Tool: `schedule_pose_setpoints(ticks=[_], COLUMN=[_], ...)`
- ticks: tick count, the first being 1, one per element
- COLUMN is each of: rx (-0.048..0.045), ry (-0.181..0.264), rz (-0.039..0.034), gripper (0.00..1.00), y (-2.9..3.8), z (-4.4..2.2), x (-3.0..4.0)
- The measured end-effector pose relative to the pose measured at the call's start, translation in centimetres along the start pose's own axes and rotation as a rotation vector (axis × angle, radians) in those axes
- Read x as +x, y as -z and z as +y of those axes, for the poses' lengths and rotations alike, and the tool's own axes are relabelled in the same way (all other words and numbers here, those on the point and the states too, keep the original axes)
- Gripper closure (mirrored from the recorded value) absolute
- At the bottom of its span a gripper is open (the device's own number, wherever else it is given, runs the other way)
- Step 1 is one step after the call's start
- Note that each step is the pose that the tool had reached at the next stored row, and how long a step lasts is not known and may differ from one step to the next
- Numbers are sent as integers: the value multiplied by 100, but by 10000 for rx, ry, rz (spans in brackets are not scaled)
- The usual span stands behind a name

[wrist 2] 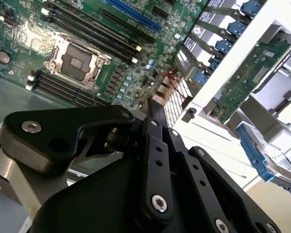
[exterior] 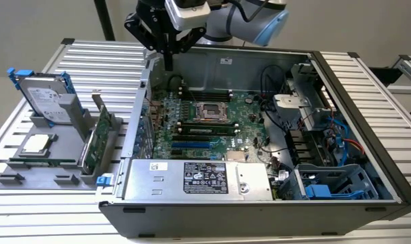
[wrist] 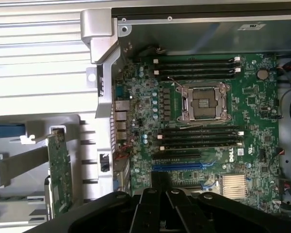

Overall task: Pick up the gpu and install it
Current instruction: 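Reach for the gpu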

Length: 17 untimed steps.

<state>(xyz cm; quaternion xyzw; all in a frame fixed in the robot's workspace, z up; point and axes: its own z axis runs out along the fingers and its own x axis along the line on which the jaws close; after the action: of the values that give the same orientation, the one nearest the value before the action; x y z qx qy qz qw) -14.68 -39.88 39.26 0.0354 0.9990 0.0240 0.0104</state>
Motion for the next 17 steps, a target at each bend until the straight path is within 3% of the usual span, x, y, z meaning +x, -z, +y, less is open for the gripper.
schedule_pose_setpoints(ticks=[8,17], rx=[1,1], ry=[0,0], rz=[1,1], gripper=[100,100], y=[2,4], z=[-4,-12], x=[56,166])
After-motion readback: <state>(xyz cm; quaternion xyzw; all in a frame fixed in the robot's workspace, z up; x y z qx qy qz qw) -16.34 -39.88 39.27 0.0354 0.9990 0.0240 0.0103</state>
